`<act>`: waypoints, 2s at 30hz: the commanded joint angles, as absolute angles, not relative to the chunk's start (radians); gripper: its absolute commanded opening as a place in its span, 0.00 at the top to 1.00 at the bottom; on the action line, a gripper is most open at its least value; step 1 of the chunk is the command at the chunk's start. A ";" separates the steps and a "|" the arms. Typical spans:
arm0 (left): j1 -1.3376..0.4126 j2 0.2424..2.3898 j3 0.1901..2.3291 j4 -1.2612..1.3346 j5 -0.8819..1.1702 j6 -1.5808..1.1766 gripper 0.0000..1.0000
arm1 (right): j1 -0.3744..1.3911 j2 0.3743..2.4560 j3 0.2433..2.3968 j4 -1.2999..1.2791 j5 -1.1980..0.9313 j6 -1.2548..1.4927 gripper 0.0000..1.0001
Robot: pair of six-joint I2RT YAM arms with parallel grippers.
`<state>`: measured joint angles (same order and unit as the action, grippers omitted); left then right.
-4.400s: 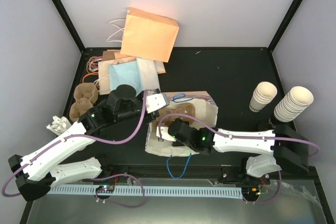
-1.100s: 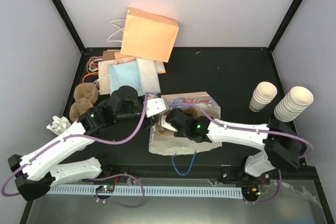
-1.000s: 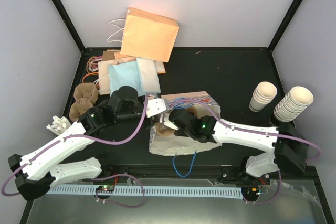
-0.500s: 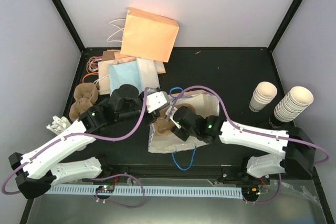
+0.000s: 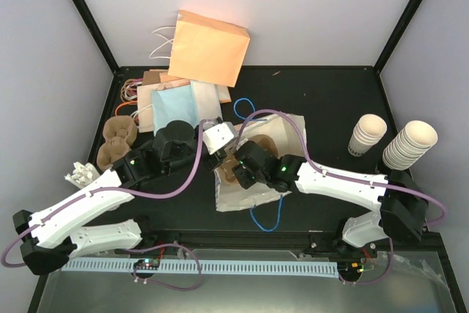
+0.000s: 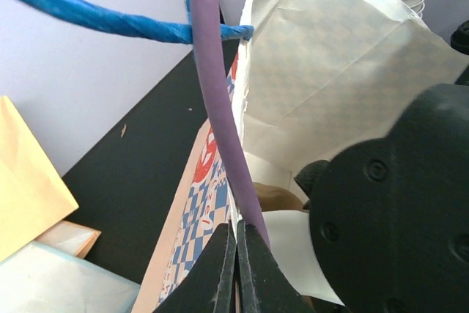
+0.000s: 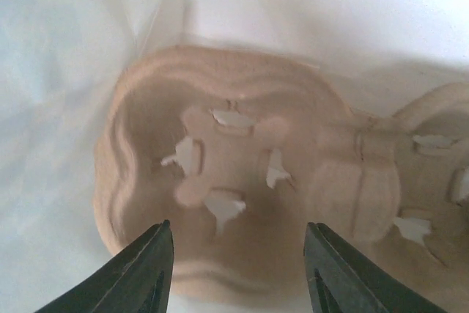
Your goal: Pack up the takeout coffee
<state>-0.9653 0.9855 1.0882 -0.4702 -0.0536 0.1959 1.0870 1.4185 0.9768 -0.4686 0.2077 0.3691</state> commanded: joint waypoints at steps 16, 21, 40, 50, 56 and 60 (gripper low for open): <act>-1.074 0.936 1.015 -0.374 -0.055 0.327 0.98 | 1.020 1.500 0.886 -0.335 0.436 0.448 0.40; -1.088 0.924 1.016 -0.355 -0.043 0.337 0.98 | 0.965 1.489 0.829 -0.269 0.319 0.467 0.38; -1.099 0.953 1.057 -0.267 -0.032 0.432 0.98 | 0.945 1.543 0.832 -0.150 0.268 0.425 0.41; -1.108 0.884 1.024 -0.285 0.064 0.476 0.98 | 0.945 1.538 0.783 -0.025 0.323 0.427 0.50; -1.114 0.880 1.007 -0.304 0.036 0.475 0.98 | 0.950 1.506 0.741 0.025 0.331 0.403 0.58; -1.115 0.892 1.006 -0.316 0.021 0.477 0.98 | 0.974 1.452 0.709 0.058 0.419 0.370 0.62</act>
<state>-1.0779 0.9054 0.9886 -0.3725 -0.0998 0.4538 0.9668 1.4971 0.7429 -0.0040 0.3267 0.3752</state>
